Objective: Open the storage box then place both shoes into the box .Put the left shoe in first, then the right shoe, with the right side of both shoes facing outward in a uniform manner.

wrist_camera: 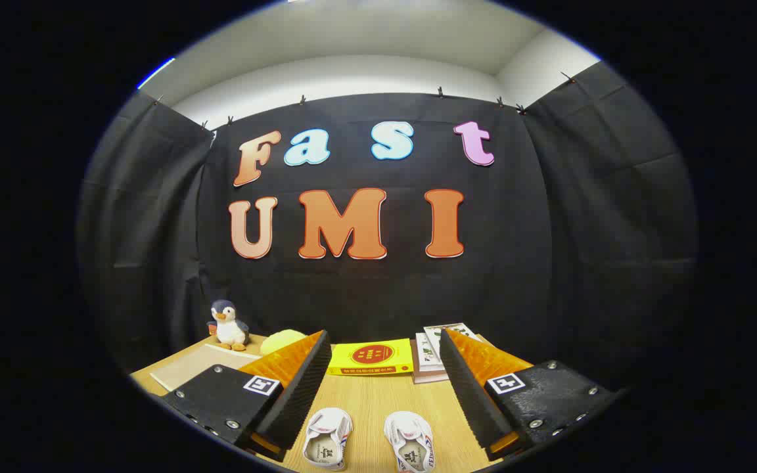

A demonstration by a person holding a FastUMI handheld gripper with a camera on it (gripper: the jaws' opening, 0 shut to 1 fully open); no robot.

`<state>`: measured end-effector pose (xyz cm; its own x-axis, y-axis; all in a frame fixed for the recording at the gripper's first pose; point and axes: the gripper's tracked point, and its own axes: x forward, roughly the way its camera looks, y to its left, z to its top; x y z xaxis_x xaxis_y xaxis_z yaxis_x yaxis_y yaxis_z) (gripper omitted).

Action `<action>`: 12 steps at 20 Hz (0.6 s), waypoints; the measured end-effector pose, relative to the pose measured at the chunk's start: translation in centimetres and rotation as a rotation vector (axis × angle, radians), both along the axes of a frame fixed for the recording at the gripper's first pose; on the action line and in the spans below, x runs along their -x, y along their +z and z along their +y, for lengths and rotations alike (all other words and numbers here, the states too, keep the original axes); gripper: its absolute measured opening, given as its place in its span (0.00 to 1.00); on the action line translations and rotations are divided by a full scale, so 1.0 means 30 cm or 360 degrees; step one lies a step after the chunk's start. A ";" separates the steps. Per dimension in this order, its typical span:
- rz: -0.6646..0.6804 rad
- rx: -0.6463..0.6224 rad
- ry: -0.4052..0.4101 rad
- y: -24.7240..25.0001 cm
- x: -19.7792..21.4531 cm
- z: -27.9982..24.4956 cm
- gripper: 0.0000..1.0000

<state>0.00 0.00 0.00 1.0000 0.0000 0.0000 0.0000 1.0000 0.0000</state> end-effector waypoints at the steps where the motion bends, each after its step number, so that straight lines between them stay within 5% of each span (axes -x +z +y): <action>1: 0.0003 0.0006 0.0003 -0.001 -0.003 0.004 0.99; 12: 0.0138 -0.0046 0.0100 -0.108 -0.033 0.035 0.99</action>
<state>1.00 1.04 -3.23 0.9943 0.0642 -0.0854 -0.0617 0.9976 0.0314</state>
